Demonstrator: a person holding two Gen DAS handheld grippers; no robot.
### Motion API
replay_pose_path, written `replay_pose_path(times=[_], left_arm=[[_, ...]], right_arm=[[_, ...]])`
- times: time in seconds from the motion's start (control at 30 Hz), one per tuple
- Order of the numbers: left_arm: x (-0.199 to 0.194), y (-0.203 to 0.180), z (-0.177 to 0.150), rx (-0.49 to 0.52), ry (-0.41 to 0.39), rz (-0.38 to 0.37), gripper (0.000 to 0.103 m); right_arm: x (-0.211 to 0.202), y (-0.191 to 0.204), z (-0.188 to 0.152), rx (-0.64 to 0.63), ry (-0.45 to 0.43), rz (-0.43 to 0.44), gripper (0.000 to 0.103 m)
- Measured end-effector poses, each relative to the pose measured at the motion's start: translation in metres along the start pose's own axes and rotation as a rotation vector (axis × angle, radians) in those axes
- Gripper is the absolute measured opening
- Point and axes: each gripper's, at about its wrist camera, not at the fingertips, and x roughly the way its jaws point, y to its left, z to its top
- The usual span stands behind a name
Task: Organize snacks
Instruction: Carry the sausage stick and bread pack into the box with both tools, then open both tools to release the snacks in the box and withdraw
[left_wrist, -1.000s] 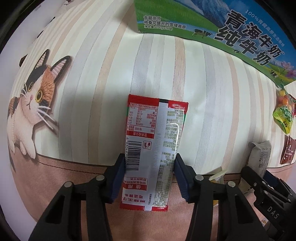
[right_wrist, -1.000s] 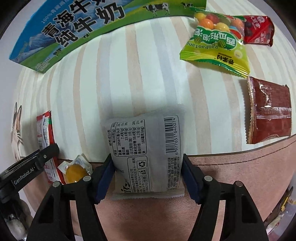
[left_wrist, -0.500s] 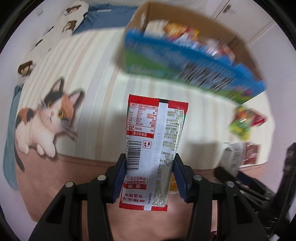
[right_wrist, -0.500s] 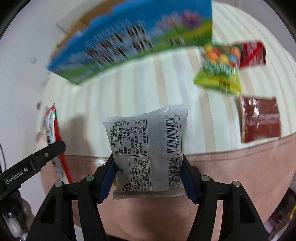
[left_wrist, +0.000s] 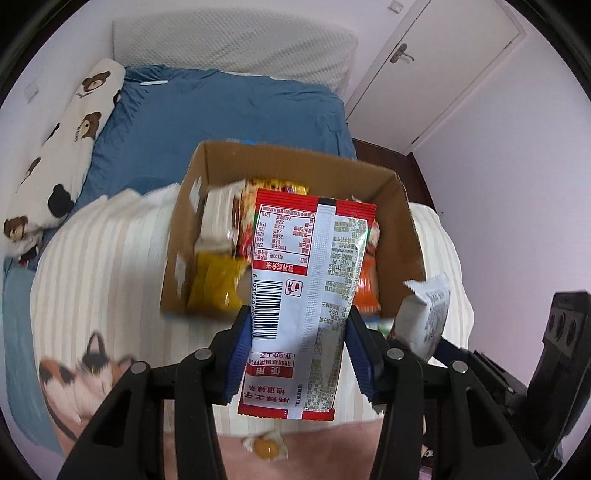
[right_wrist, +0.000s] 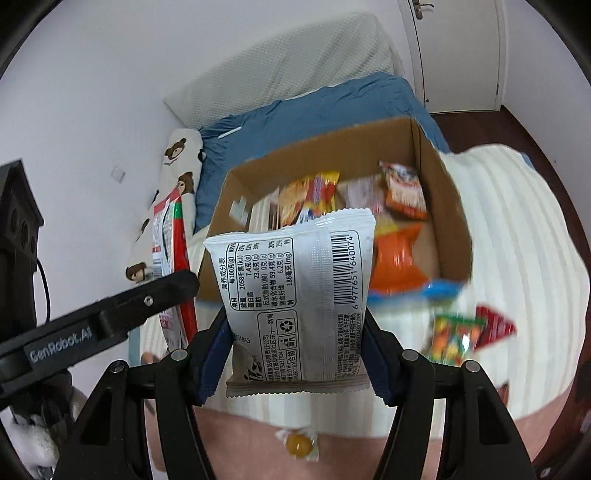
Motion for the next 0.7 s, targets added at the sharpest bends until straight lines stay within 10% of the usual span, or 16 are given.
replay_pose_path(times=[0.27,0.7], left_arm=[[0.081,0.013,0.069,-0.057,0.171,0.008,0.046],[0.165,0.033,0.071,-0.11,0.383,0.05,0.049]], right_arm=[[0.056,-0.012,0.066,0.017,0.089,-0.051,0.067],[0.141,-0.042,0.076,0.052,0.279,-0.082,0.069]])
